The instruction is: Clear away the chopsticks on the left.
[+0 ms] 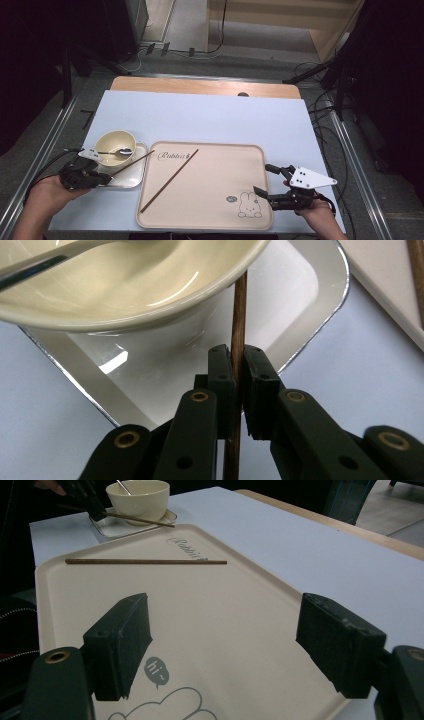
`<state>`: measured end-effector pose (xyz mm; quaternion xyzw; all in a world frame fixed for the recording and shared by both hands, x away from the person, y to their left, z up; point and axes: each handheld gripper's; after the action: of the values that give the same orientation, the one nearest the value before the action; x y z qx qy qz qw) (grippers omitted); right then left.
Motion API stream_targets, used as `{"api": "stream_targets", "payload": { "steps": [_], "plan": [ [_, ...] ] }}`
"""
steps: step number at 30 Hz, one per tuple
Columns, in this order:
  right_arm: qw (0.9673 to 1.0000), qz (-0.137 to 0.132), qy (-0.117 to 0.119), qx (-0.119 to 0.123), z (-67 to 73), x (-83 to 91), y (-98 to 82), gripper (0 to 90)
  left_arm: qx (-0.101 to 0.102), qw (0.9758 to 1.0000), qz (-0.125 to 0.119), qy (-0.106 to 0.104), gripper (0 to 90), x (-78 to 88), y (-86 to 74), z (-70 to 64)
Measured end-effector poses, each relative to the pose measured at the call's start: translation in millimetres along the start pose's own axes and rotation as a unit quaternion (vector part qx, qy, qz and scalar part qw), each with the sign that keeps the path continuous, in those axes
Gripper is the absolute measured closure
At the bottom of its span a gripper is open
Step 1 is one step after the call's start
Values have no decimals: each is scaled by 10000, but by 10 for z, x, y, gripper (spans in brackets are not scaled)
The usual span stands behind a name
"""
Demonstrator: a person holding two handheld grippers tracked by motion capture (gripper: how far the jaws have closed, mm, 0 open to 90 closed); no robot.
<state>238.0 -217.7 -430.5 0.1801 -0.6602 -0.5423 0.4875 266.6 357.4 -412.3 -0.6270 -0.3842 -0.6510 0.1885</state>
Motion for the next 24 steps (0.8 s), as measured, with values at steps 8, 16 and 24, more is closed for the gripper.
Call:
{"api": "stream_targets", "payload": {
  "steps": [8,16,24],
  "plan": [
    [10000,9,-3,-3,1,0,0,219,30,10000,-12,-64,854,71,11,-26],
    [10000,0,-4,-3,0,2,1,220,141,9997,-62,-197,857,146,33,-69],
    [10000,4,0,-12,2,2,1,220,270,9987,-276,-318,856,273,87,-170]
  ]
}}
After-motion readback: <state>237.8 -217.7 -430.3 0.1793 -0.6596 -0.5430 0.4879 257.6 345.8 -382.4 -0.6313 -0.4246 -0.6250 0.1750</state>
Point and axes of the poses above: each handheld gripper's, and its own axes: x roughly backward along the jaws, y roughly out of its top, z roughly to its left, and after that the axes turned 6 degrees about z, right-handed
